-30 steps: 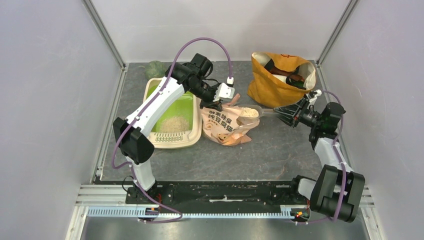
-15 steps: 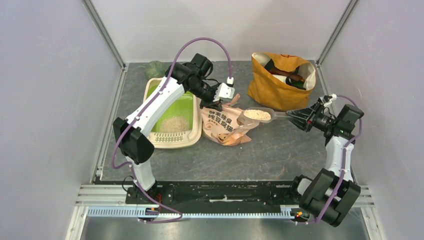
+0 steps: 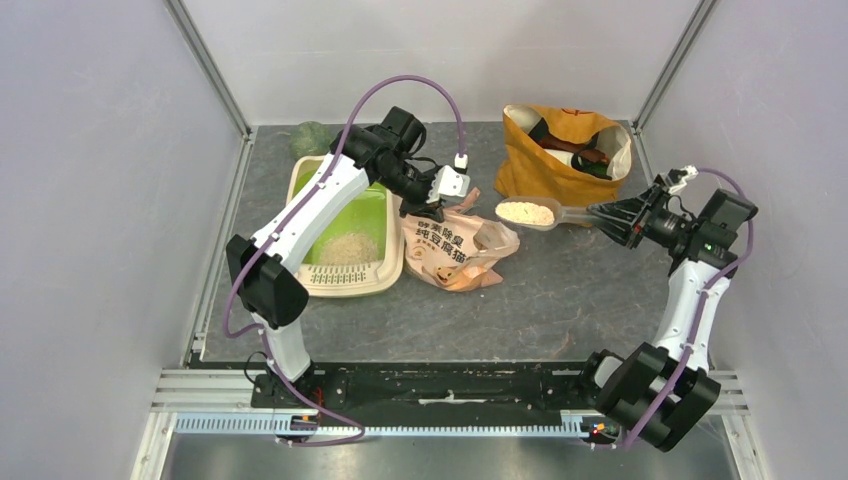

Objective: Fill the litter box with clean litter

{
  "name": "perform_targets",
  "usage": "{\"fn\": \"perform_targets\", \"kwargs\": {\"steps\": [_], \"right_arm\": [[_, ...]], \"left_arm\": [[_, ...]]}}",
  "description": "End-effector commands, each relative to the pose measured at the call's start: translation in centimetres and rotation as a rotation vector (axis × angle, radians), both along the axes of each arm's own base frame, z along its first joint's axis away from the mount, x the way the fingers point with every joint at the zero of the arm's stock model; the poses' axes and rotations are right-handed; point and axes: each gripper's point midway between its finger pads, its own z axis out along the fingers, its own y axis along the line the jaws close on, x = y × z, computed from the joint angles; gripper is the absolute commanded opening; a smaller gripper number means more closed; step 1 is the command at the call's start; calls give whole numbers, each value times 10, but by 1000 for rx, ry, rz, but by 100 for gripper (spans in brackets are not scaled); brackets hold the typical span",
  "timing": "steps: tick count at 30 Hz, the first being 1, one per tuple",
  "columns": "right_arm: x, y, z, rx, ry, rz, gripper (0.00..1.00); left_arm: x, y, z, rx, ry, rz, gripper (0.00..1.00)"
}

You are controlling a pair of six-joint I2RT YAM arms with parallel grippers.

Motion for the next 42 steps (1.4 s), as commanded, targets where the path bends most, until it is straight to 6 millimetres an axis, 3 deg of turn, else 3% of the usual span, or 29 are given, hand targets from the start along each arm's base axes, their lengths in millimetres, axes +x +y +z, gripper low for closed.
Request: {"fn": "perform_targets", "kwargs": {"steps": [1, 10, 15, 16, 17, 18, 25, 29, 32, 38, 42], "right_arm": [[-7, 1, 39, 5, -51, 37, 0], [17, -5, 66, -15, -34, -16, 0], [35, 5, 95, 16, -102, -39, 0], [38, 7, 98, 15, -115, -35, 0], [41, 8, 101, 13, -128, -40, 0], [43, 11, 103, 17, -128, -34, 0], [62, 43, 119, 38, -166, 5, 0], [78, 68, 126, 66, -191, 31, 0], [90, 92, 128, 72, -205, 48, 0], [97, 151, 109, -98, -166, 119, 0], [96, 182, 97, -195, -164, 161, 0]], "left_arm": [[1, 2, 25, -30, -42, 36, 15], [6, 9, 41, -50, -97, 66, 48], [10, 12, 50, -66, -127, 89, 74], [11, 13, 52, -71, -132, 95, 75], [12, 15, 54, -74, -136, 103, 86], [13, 16, 56, -81, -142, 111, 90], [23, 41, 83, -124, -196, 203, 92], [28, 67, 104, -149, -246, 285, 92], [39, 100, 126, -196, -299, 404, 93], [62, 178, 164, -342, -355, 723, 93], [69, 216, 171, -427, -378, 887, 93]]}}
